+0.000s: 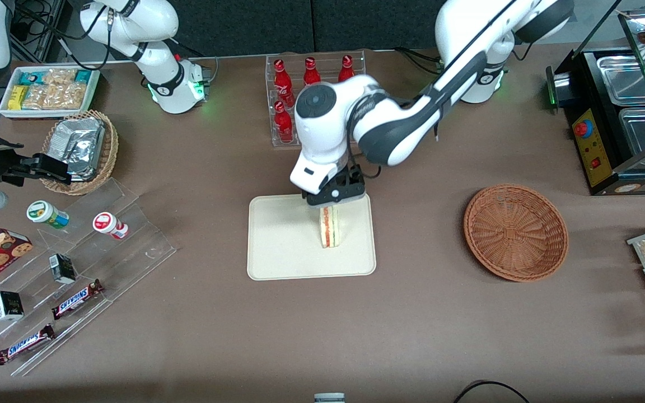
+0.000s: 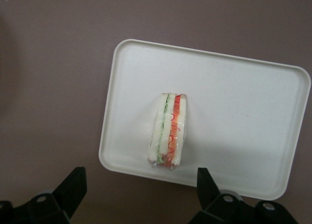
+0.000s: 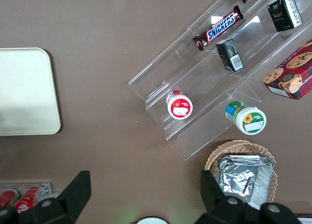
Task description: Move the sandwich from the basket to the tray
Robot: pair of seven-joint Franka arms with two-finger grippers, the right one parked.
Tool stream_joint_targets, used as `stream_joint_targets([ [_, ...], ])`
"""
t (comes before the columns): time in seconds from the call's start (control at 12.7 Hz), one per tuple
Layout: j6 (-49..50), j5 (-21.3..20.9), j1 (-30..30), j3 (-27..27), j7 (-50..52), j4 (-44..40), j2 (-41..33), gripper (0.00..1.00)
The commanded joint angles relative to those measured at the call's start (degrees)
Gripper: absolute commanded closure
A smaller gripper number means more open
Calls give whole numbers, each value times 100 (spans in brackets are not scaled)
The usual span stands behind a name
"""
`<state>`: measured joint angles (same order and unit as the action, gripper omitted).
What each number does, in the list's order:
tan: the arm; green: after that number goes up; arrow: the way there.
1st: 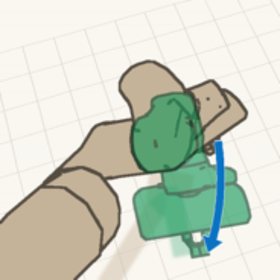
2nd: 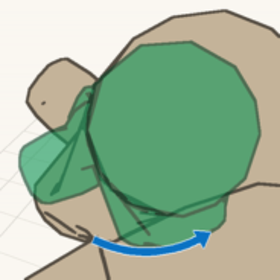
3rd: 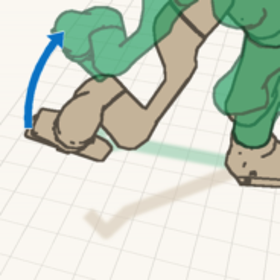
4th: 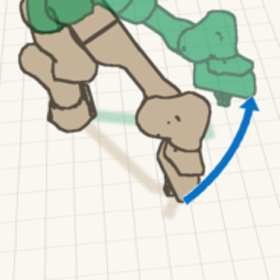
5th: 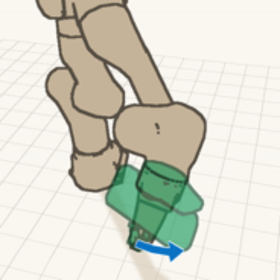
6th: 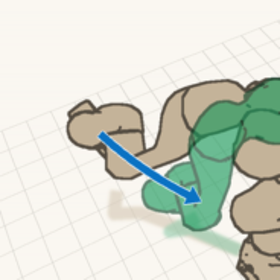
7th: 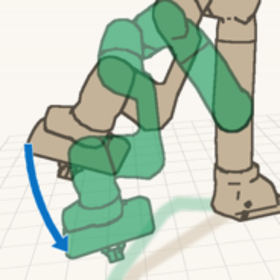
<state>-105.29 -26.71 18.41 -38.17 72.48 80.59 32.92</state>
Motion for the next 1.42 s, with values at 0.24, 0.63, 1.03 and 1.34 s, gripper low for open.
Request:
stream_joint_targets([
  [0.24,1235,780,-687,55,-189,106,-1303,0],
  [0.63,2274,1836,-2278,90,-2604,106,-2552,0],
  [1.03,2723,2073,-3315,99,-4028,115,-2914,0],
  [1.34,2821,2485,-2969,1359,-5206,133,-3221,0],
])
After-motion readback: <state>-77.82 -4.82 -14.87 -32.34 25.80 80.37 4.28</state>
